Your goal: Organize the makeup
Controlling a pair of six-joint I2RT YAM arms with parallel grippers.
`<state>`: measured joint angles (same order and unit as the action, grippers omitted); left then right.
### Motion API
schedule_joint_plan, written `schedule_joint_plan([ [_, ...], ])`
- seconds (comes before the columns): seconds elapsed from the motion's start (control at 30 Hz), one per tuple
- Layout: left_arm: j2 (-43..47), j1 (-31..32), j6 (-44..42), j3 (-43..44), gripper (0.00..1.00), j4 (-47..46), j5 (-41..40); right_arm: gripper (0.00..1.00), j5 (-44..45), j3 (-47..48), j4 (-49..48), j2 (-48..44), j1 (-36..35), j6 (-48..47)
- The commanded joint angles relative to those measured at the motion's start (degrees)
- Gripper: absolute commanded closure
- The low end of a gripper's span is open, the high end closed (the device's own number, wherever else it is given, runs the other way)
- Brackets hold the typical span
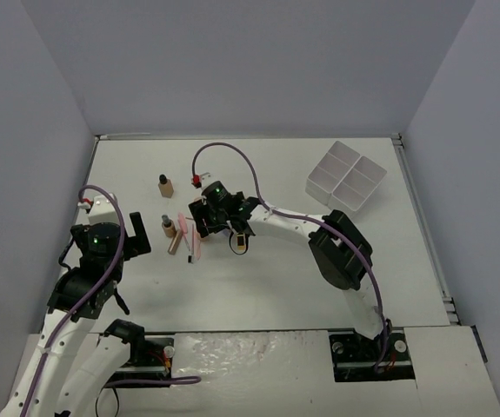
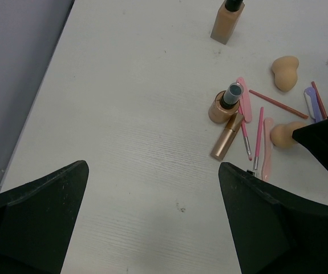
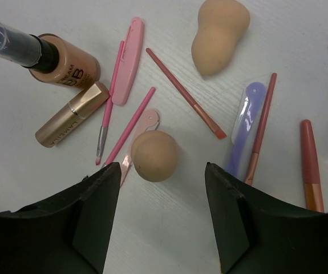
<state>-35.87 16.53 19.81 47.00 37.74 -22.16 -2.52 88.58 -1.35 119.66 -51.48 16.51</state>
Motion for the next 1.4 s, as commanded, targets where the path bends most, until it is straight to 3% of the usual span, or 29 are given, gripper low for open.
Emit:
schedule_joint_plan([
  [0.0,-1.4,-0.3,0.7,1.2,0.03,-3.2,0.8,0.45,-2.3,4.1,-4.0,1.2,-0.8,0.4],
  [0.27,-1.7,-0.3,0.6,1.3,0.03,-3.2,1.1,0.65,-2.1,4.5,-4.3,3.7,-0.9,-0.5],
  [0.47,-1.8,-0.3,0.6,1.5,0.03,-3.1,1.0,1.0,0.0,3.6,-4.3,0.7,-0.8,-1.5],
  [0.63,-1.7,-0.4,0.6,1.7,0.03,-3.0,1.0,1.0,5.3,3.3,-2.6,-7.1,0.0,-4.0],
  [0.8,-1.7,-0.5,0.8,1.9,0.03,-2.8,1.1,1.0,13.6,3.0,1.4,-14.8,5.5,-6.5],
  [0.9,-1.7,-1.2,0.9,2.0,0.03,-2.9,2.0,1.0,17.9,2.1,4.5,-18.0,11.9,-6.7],
  [1.13,-1.7,-3.9,1.5,2.1,0.03,-3.0,4.3,1.0,18.8,-0.5,6.1,-21.6,30.7,-3.0],
  [1.37,-1.7,-6.3,1.3,2.0,0.03,-3.6,6.0,1.0,17.4,3.8,6.2,-15.5,42.3,-0.9],
])
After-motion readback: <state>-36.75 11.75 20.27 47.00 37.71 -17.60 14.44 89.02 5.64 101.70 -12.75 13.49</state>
